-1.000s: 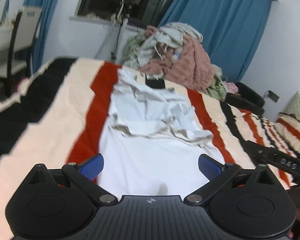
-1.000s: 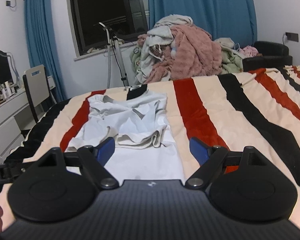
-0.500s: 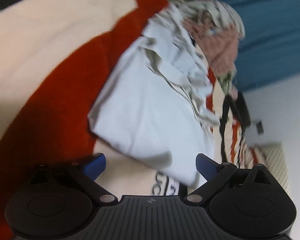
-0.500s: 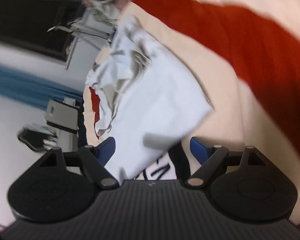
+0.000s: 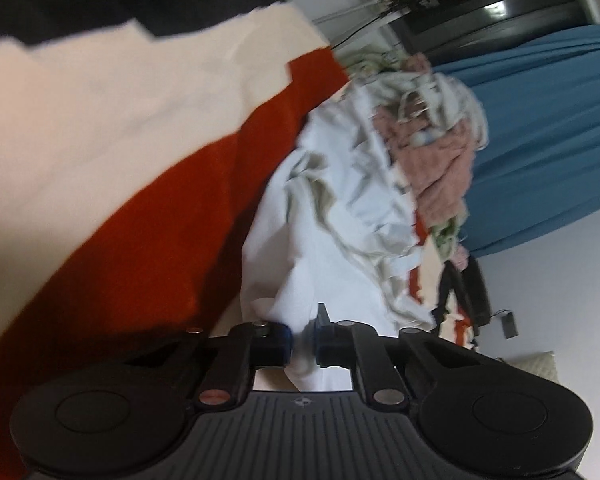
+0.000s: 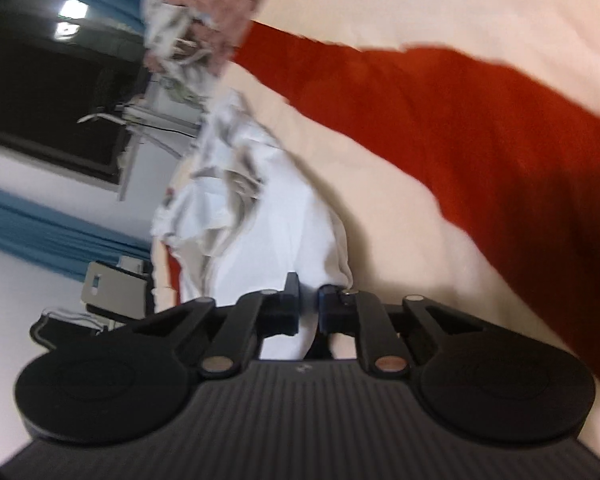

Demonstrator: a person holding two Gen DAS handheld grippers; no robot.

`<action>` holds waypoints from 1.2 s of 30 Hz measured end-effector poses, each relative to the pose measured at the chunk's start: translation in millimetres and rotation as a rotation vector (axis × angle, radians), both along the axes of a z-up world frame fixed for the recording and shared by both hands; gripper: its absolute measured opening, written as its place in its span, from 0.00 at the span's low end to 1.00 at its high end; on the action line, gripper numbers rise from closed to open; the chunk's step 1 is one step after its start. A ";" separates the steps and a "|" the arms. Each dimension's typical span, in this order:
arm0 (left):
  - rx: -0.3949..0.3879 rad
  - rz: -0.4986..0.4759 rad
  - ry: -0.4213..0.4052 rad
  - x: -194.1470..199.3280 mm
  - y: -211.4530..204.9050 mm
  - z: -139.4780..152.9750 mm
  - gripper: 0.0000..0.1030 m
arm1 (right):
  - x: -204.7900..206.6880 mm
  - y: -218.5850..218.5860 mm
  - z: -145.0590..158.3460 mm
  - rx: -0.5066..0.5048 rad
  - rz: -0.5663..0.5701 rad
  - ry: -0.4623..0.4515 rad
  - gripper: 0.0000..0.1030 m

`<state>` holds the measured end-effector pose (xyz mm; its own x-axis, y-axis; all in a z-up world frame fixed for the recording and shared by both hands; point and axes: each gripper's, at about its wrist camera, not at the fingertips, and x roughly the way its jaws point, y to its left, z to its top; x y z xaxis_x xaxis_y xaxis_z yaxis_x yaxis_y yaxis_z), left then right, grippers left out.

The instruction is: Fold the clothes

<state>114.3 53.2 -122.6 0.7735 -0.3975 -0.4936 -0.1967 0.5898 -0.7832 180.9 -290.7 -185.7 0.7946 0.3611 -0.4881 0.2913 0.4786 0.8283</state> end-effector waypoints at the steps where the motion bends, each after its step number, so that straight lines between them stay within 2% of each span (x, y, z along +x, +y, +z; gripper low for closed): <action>1: 0.004 -0.001 -0.028 -3.2 -0.4 6.0 0.08 | -2.6 0.3 6.0 -0.011 0.000 -0.031 0.10; 7: 0.019 -0.022 -0.193 -38.4 -0.8 47.0 0.06 | -38.1 -7.9 47.9 -0.108 0.032 -0.202 0.08; 10: 0.005 -0.021 -0.240 -70.7 -0.5 59.8 0.06 | -66.4 -7.3 67.7 -0.163 0.057 -0.275 0.08; 14: 0.025 -0.024 -0.265 -123.5 -3.2 66.6 0.06 | -121.8 -5.2 78.7 -0.223 0.078 -0.312 0.08; 18: -0.008 -0.029 -0.264 -171.1 -1.4 63.2 0.06 | -173.3 -3.6 75.6 -0.242 0.073 -0.323 0.08; 21: 0.020 -0.040 -0.278 -201.2 -0.7 66.2 0.06 | -194.0 -2.2 78.8 -0.279 0.060 -0.355 0.08; 23: 0.021 -0.042 -0.283 -204.1 -1.7 73.3 0.06 | -193.7 -2.2 85.5 -0.294 0.044 -0.379 0.08; 25: 0.020 -0.036 -0.288 -190.1 -1.5 84.6 0.06 | -181.1 -0.3 96.1 -0.313 0.029 -0.409 0.08; 27: 0.032 -0.022 -0.279 -155.6 -1.8 100.6 0.06 | -155.3 1.2 110.1 -0.304 0.019 -0.422 0.08; 31: 0.084 -0.003 -0.254 -61.4 -1.0 129.9 0.07 | -63.8 10.0 139.2 -0.275 -0.008 -0.396 0.09; 33: 0.121 -0.001 -0.233 -11.0 -3.5 131.2 0.07 | -11.9 15.9 142.4 -0.297 -0.022 -0.365 0.09; 36: 0.179 0.002 -0.199 54.1 -6.6 119.5 0.07 | 52.5 22.4 122.5 -0.384 -0.024 -0.317 0.09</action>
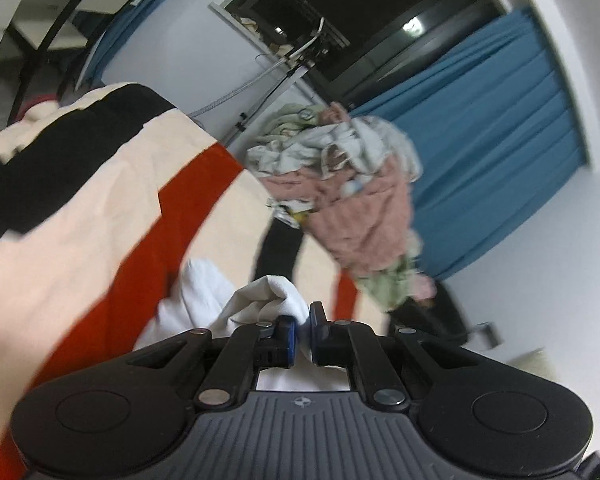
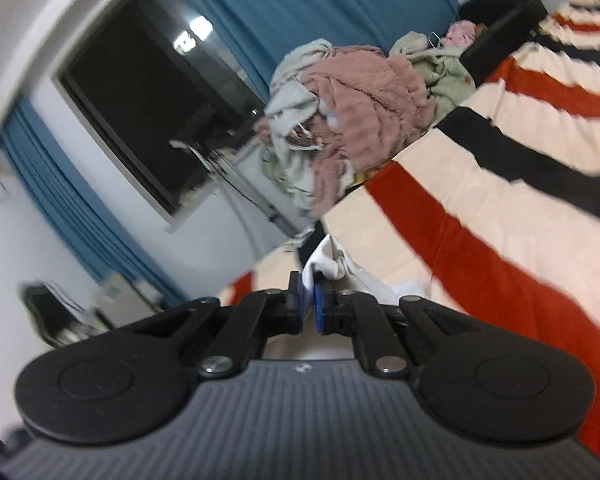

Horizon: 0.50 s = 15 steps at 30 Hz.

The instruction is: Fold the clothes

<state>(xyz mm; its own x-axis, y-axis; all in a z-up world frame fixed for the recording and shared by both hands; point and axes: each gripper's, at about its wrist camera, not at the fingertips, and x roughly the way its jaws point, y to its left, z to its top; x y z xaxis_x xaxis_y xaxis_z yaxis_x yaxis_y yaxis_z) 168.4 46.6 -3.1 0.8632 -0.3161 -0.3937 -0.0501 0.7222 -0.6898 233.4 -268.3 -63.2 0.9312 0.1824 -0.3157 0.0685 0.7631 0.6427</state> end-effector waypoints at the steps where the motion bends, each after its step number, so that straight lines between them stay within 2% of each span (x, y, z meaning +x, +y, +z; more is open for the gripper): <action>1: 0.009 0.000 0.009 14.4 -0.2 -8.8 0.07 | 18.5 0.1 -9.8 -0.015 0.001 0.018 0.09; 6: 0.006 -0.034 0.001 50.2 4.6 -53.0 0.07 | 50.0 -16.1 -70.2 0.038 0.054 0.071 0.10; 11: 0.126 -0.056 -0.089 69.6 -6.7 -52.8 0.08 | 74.2 -12.0 -72.1 -0.002 0.065 0.042 0.10; 15: 0.129 -0.068 -0.093 85.5 -5.7 -59.9 0.10 | 90.2 -15.5 -80.8 0.032 0.113 0.028 0.12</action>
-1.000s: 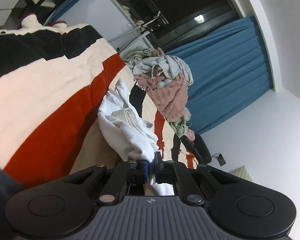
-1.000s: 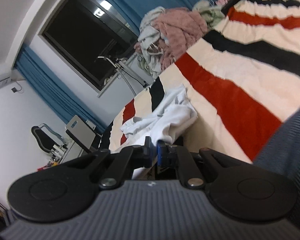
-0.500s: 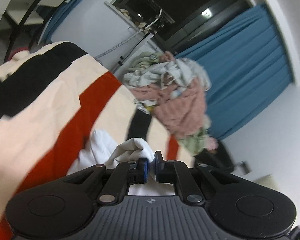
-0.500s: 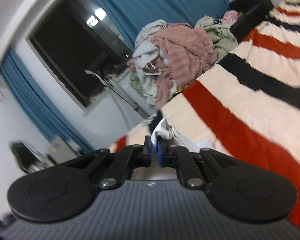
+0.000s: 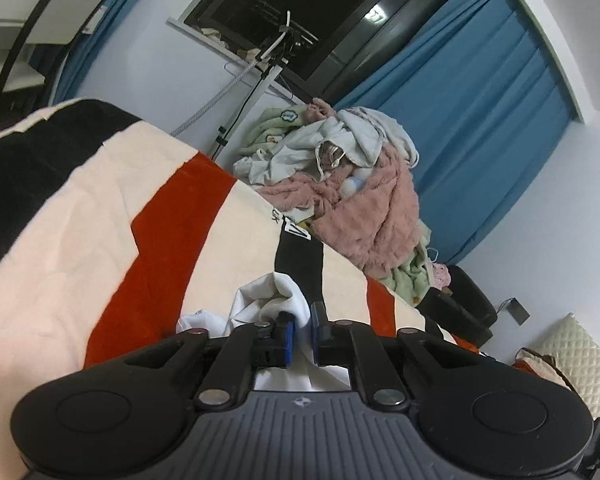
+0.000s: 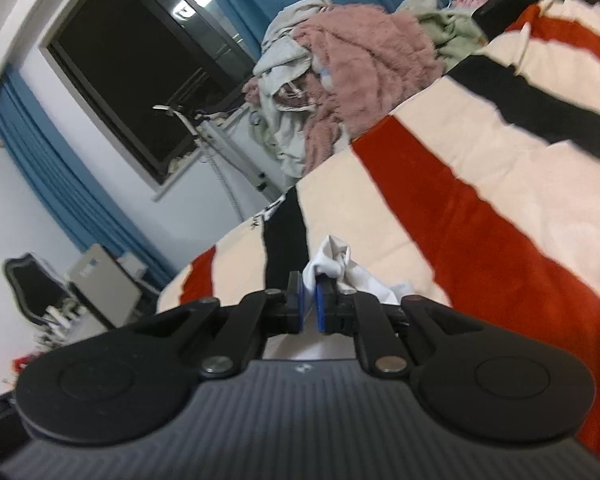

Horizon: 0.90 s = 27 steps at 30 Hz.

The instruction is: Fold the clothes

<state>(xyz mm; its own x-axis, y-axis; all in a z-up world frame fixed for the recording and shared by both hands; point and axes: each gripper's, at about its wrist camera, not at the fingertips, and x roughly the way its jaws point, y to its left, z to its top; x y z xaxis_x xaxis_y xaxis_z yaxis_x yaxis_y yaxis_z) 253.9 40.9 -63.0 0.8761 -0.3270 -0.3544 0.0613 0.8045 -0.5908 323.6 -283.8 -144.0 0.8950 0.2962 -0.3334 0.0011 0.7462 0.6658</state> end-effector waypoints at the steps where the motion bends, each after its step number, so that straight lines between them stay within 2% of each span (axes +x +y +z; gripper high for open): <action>1: 0.014 -0.007 0.009 1.5 -0.5 -2.7 0.21 | 2.9 -1.5 -3.4 0.015 0.021 0.003 0.20; 2: 0.029 -0.021 0.021 2.3 -1.8 -6.1 0.39 | 4.9 -2.0 -6.0 0.026 0.039 0.011 0.29; 3: 0.043 -0.037 0.030 1.8 -4.3 -8.8 0.49 | 4.7 0.0 -6.8 0.032 0.056 0.023 0.54; 4: 0.063 -0.054 0.036 -0.4 -8.2 -10.3 0.65 | 2.4 3.2 -5.9 0.040 0.081 0.017 0.80; 5: 0.087 -0.067 0.034 -3.4 -12.3 -10.5 0.75 | -2.6 7.8 -3.1 0.039 0.105 -0.004 0.85; 7: 0.149 -0.081 0.010 -11.7 -21.1 -7.3 0.80 | -16.2 19.8 5.6 -0.020 0.136 -0.045 0.85; 10: 0.248 -0.081 -0.014 -22.1 -34.1 -5.1 0.86 | -29.9 37.0 11.5 -0.160 0.136 -0.041 0.84; 11: 0.288 -0.079 -0.002 -21.6 -38.2 -6.9 0.86 | -30.1 41.4 10.1 -0.212 0.140 -0.033 0.80; 12: 0.324 -0.078 0.015 -19.7 -41.9 -9.9 0.86 | -28.9 46.0 8.1 -0.270 0.142 -0.022 0.66; 13: 0.352 -0.082 0.039 -15.4 -45.1 -15.3 0.86 | -24.3 50.5 3.4 -0.328 0.143 -0.001 0.58; 14: 0.379 -0.083 0.062 -11.0 -47.8 -22.3 0.86 | -17.8 53.8 -4.3 -0.365 0.144 0.024 0.54; 15: 0.406 -0.079 0.085 -6.9 -50.1 -29.7 0.86 | -11.3 57.1 -11.9 -0.402 0.145 0.049 0.46; 16: 0.437 -0.074 0.109 -3.3 -52.3 -36.9 0.86 | -4.8 60.4 -19.6 -0.440 0.145 0.074 0.42; 18: 0.480 -0.073 0.145 1.0 -55.6 -48.1 0.86 | 4.8 66.0 -31.3 -0.503 0.147 0.115 0.42; 23: 0.503 -0.073 0.136 -11.5 -57.6 -46.2 0.85 | -13.1 67.5 -17.2 -0.517 0.143 0.092 0.43; 27: 0.502 -0.088 0.116 -44.1 -60.4 -34.9 0.85 | -46.9 59.6 0.4 -0.498 0.125 0.086 0.43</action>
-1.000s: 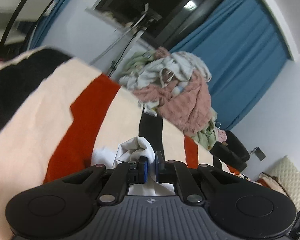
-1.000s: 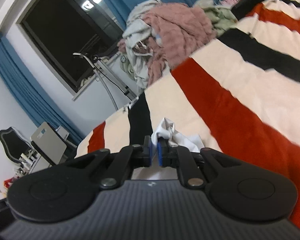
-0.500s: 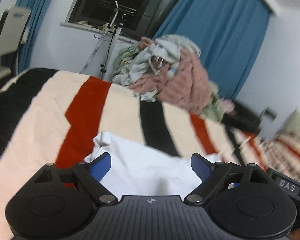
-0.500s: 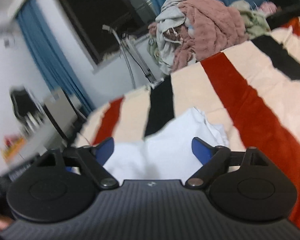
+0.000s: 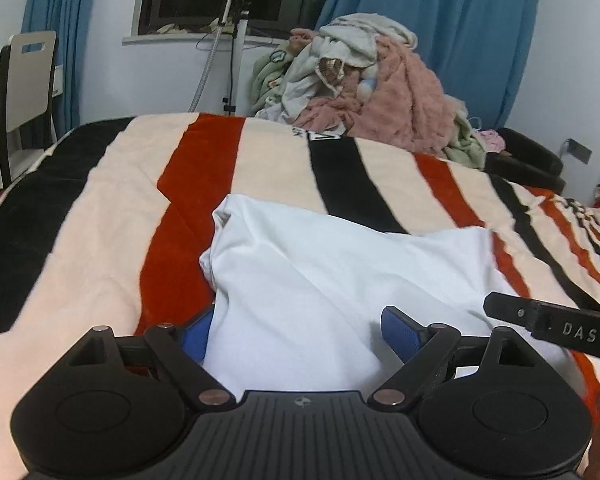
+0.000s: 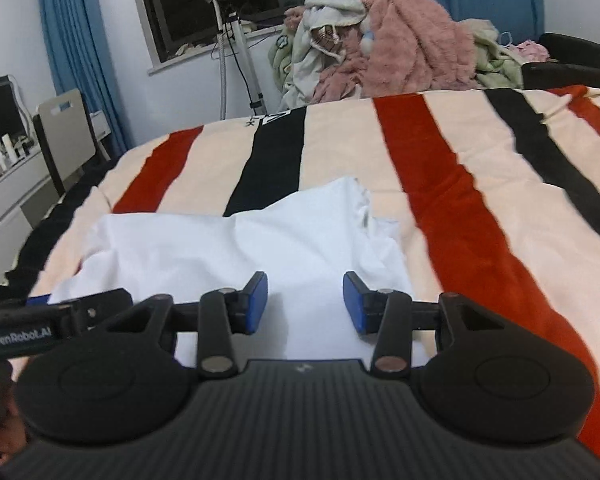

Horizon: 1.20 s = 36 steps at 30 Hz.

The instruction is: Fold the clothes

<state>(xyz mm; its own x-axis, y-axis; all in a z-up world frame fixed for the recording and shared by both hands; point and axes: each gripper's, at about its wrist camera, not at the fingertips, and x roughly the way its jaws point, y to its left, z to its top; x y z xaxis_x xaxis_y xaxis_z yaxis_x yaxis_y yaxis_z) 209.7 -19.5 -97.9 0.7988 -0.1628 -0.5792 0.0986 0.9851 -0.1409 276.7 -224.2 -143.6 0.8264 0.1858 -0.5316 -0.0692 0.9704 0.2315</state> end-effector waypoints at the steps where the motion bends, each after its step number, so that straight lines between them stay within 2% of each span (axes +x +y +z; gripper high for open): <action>1: 0.003 -0.007 -0.003 -10.2 -1.0 2.5 0.85 | -9.3 -2.1 1.4 0.001 -0.003 0.001 0.43; 8: 0.070 -0.013 0.043 -48.6 -16.9 -7.4 0.85 | -44.4 8.9 -12.2 -0.105 -0.006 0.036 0.42; 12: 0.034 0.001 0.044 -62.1 -9.6 0.6 0.85 | -65.4 2.9 -4.7 -0.031 -0.057 0.011 0.43; 16: -0.043 0.008 0.037 -79.0 1.3 13.5 0.85 | -88.3 -1.2 3.7 0.030 -0.097 0.001 0.45; 19: -0.135 0.006 0.056 -95.2 10.1 23.3 0.85 | -109.4 -2.5 8.5 0.086 -0.128 -0.012 0.45; 23: -0.311 -0.031 0.099 -108.9 20.1 26.6 0.86 | -128.3 -8.6 14.3 0.185 -0.172 -0.031 0.48; 25: -0.405 -0.041 0.146 -105.6 24.3 18.3 0.86 | -129.7 -14.1 14.7 0.255 -0.190 -0.030 0.63; 28: -0.574 -0.023 0.239 -87.8 33.6 -4.8 0.85 | -120.2 -24.6 3.3 0.399 -0.201 0.016 0.65; 30: -0.711 0.011 0.298 -73.3 41.5 -26.1 0.83 | -109.1 -34.2 -15.2 0.558 -0.196 0.078 0.65; 33: -0.852 0.105 0.311 -57.9 55.7 -52.2 0.76 | -89.7 -47.6 -50.6 0.819 -0.230 0.174 0.65; 34: -0.888 0.124 0.304 -54.7 60.5 -57.3 0.70 | -83.3 -49.1 -58.8 0.852 -0.240 0.190 0.65; 35: -0.916 0.148 0.302 -53.6 65.1 -60.4 0.58 | -77.0 -50.7 -67.0 0.885 -0.251 0.207 0.64; 36: -0.945 0.176 0.299 -54.2 69.6 -63.0 0.53 | -71.5 -52.4 -73.2 0.912 -0.261 0.213 0.63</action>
